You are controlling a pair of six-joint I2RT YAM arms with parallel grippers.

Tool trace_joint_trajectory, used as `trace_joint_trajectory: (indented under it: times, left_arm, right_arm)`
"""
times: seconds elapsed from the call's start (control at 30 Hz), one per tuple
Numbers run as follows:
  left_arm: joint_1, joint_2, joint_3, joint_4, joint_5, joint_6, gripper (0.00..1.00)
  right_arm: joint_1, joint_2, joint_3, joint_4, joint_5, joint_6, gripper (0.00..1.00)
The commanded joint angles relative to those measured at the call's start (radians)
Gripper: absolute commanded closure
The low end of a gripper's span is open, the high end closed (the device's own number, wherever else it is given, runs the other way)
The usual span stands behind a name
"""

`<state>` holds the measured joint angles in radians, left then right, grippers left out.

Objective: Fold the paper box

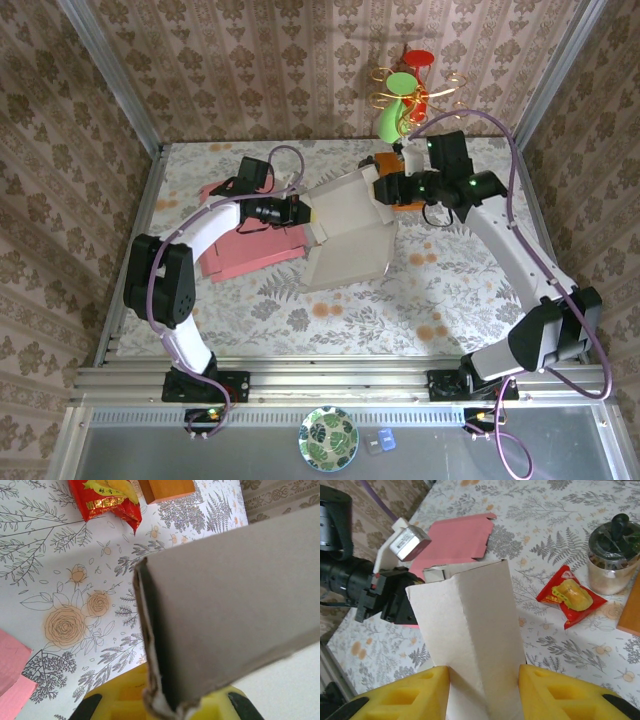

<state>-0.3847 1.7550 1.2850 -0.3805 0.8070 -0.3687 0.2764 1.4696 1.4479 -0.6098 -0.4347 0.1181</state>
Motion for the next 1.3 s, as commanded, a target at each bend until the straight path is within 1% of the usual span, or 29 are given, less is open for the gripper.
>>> trace_joint_trajectory:
  times: [0.0,0.33,0.43,0.57,0.63,0.73,0.8,0.9,1.0,1.2,1.27]
  left_arm:
    - [0.0,0.003,0.04,-0.027,0.023,0.027,1.0]
    - [-0.002,0.0,0.046,-0.047,0.015,0.041,1.0]
    - [-0.002,0.0,0.049,-0.052,0.013,0.043,1.0]
    - [-0.002,0.002,0.053,-0.055,0.011,0.043,1.0]
    - [-0.003,0.001,0.054,-0.058,0.008,0.044,1.0]
    - [-0.004,0.003,0.062,-0.063,-0.001,0.044,1.0]
    - [-0.007,0.006,0.073,-0.078,-0.022,0.04,1.0]
    - [-0.015,0.013,0.103,-0.123,-0.063,0.038,1.0]
    - [-0.027,0.017,0.133,-0.17,-0.093,0.04,1.0]
    - [-0.048,0.027,0.163,-0.22,-0.118,0.055,1.0]
    - [-0.05,0.029,0.166,-0.222,-0.119,0.054,1.0]
  right_arm:
    - [0.032,0.034,0.046,-0.071,0.111,-0.057,0.58]
    - [0.102,0.074,0.087,-0.114,0.325,-0.092,0.68]
    - [0.11,0.075,0.085,-0.112,0.343,-0.087,0.73]
    - [0.121,0.071,0.077,-0.105,0.346,-0.082,0.82]
    - [0.125,0.069,0.077,-0.102,0.357,-0.08,0.85]
    - [0.136,0.07,0.077,-0.106,0.404,-0.08,0.89]
    - [0.149,0.081,0.09,-0.122,0.458,-0.074,0.92]
    - [0.162,0.109,0.112,-0.161,0.53,-0.064,0.91]
    - [0.164,0.137,0.129,-0.191,0.572,-0.051,0.87]
    - [0.164,0.168,0.148,-0.198,0.536,-0.046,0.8]
    - [0.164,0.18,0.154,-0.201,0.526,-0.042,0.79]
